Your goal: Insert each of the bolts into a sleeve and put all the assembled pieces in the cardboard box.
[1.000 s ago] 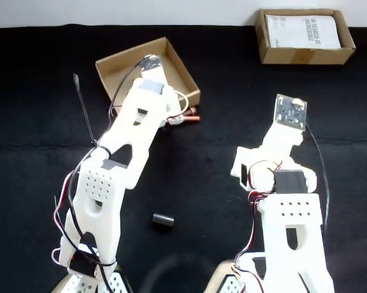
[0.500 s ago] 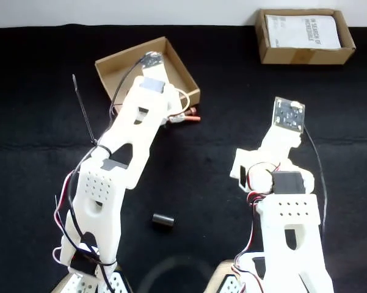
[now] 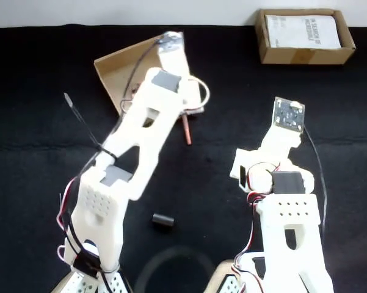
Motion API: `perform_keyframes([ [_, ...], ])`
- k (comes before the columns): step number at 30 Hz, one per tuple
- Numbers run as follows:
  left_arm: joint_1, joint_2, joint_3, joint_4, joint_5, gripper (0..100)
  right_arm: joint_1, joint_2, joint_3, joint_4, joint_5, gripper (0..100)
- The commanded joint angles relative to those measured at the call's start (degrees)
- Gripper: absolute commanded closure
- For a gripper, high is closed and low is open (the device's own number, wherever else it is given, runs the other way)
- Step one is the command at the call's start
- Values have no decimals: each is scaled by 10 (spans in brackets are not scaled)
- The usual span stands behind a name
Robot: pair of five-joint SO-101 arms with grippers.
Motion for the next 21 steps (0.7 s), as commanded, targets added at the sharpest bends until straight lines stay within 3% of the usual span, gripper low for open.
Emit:
perform_keyframes([
  [1,28,-44,-5,49,-33,965,-1,-9,-2,-9,6,991],
  [5,32,-44,-5,92,-45,957,-1,-9,-1,-9,6,991],
  [14,13,-36,-2,91,-19,745,-1,-9,-1,-10,27,991],
  [21,-16,12,-5,47,-18,741,-1,-9,-1,-10,29,991],
])
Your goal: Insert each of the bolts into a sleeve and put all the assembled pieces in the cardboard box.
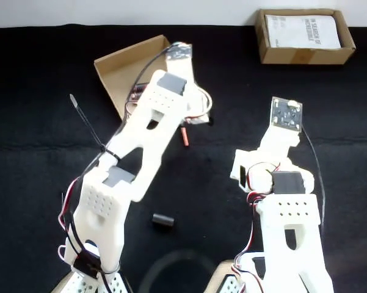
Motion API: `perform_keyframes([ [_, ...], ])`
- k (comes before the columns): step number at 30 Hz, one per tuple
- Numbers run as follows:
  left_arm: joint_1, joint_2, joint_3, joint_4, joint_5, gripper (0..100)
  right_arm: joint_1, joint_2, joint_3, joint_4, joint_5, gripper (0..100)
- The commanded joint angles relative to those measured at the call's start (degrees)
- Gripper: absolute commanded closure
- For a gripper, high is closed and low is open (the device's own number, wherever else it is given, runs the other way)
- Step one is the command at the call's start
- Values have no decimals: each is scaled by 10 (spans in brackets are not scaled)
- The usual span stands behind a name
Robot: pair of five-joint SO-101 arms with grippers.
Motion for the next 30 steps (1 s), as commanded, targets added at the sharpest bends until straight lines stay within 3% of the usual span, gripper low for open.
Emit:
perform_keyframes([
  [1,-26,5,-4,-22,4,741,-1,-9,0,-9,5,991],
  [22,-55,102,-4,-121,2,745,1,-9,0,-9,5,991],
  [25,-55,99,-4,-135,2,822,1,-9,0,-9,5,991],
  [28,-55,97,-5,-145,1,976,1,-9,0,-9,5,991],
  [30,-55,97,-14,-140,1,978,1,-9,7,-12,6,991],
])
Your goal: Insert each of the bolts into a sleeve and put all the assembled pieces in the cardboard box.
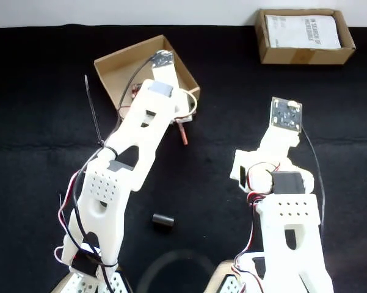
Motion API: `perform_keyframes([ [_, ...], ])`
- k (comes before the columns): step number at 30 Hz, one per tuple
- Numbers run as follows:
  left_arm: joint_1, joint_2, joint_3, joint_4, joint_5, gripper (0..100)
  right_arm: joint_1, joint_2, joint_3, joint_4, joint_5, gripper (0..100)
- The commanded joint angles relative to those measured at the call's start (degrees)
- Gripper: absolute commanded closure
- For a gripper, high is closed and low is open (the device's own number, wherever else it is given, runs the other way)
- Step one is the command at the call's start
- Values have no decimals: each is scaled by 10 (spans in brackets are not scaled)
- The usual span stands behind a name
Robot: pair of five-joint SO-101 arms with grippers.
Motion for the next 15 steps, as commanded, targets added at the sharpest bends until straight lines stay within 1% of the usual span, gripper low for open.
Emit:
perform_keyframes([
  [1,-6,-9,-19,-4,-4,974,1,-9,8,-19,6,991],
  [3,-7,-9,-31,9,-4,994,1,-9,22,-30,6,991],
  [8,-3,-9,-99,77,-4,992,1,-9,32,-33,6,991],
  [12,7,-9,-194,156,-4,992,0,-9,27,-38,6,991],
  [15,20,-9,-296,227,-4,992,-1,-10,26,-64,6,991],
])
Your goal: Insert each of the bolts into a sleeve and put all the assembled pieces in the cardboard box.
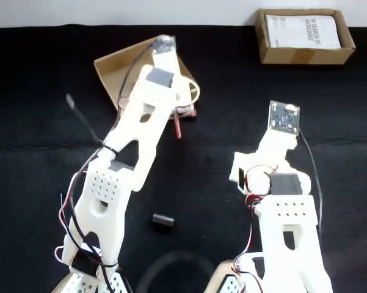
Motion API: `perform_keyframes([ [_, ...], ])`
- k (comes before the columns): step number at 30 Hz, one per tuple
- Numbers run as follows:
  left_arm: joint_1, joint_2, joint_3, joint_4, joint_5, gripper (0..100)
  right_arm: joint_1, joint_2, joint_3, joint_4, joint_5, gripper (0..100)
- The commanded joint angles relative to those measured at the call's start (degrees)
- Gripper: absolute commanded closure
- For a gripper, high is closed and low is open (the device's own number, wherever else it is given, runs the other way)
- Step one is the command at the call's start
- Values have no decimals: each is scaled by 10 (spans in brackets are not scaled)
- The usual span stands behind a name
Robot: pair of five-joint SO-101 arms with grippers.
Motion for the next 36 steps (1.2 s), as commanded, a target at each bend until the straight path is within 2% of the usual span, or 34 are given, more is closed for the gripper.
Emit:
perform_keyframes([
  [1,22,-11,-145,79,-2,992,-2,-12,-6,-31,6,991],
  [5,40,-11,-316,168,-4,992,-26,-17,-7,-59,5,991],
  [8,51,-15,-418,206,-63,992,-58,-21,-31,-55,2,991],
  [10,47,-58,-405,206,-94,992,-75,-47,-45,-48,2,991],
  [17,11,-218,-400,207,-98,992,-139,-211,-49,-50,6,991],
  [20,4,-281,-399,207,-105,992,-145,-250,-49,-49,7,991],
  [24,7,-364,-399,208,-178,992,-147,-280,-48,-49,25,991],
  [30,7,-468,-393,208,-226,992,-147,-320,-36,-51,62,991],
  [33,7,-535,-338,208,-235,992,-147,-339,-36,-49,80,991],
  [36,7,-617,-228,208,-236,991,-148,-353,-36,-49,91,991],
])
